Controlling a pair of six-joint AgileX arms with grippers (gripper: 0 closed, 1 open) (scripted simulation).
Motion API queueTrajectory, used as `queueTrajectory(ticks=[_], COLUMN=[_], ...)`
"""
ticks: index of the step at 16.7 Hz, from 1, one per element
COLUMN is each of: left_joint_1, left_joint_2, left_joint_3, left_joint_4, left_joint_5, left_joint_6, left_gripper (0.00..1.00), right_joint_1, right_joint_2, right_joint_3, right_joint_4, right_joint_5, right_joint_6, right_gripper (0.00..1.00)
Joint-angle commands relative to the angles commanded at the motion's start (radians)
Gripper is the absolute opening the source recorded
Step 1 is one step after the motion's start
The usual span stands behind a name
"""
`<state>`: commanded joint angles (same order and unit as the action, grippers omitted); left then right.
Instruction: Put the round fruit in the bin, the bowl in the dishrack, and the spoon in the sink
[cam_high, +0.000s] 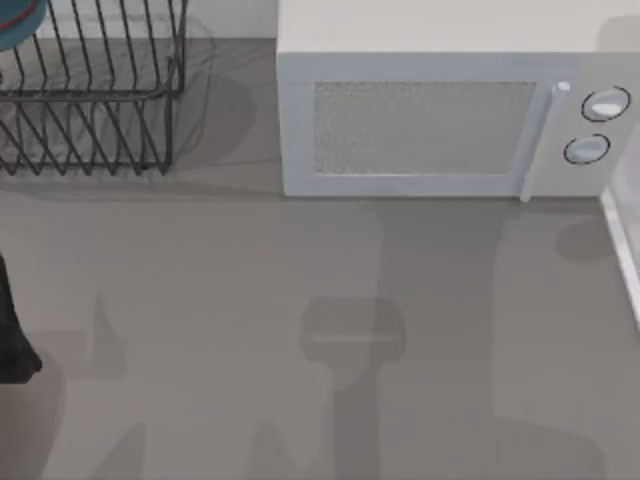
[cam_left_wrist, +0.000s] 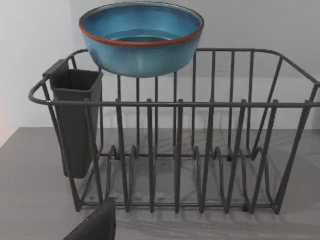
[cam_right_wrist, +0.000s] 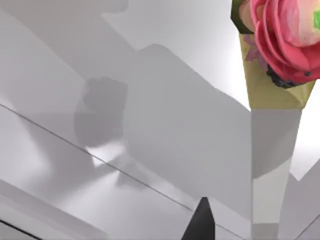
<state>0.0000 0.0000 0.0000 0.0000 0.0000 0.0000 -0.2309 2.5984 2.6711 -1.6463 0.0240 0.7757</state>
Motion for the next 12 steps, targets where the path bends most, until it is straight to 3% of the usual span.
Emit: queueTrajectory(ticks=[5,12], left_joint_1=[0.000,0.000], left_joint_2=[0.000,0.000], left_joint_3=[0.000,0.000], left_joint_4=[0.000,0.000], left_joint_5=[0.000,0.000], left_joint_6=[0.000,0.000], left_gripper=[1.00,1.00], right_joint_1=[0.068,0.067], right_joint_2=[0.135,0.141], right_joint_3=[0.217,0.226], right_joint_4=[-0.057,-0.056], right_joint_5=[0.007,0.006], right_joint_6=[0.054,0.059], right_gripper=[0.00,0.00])
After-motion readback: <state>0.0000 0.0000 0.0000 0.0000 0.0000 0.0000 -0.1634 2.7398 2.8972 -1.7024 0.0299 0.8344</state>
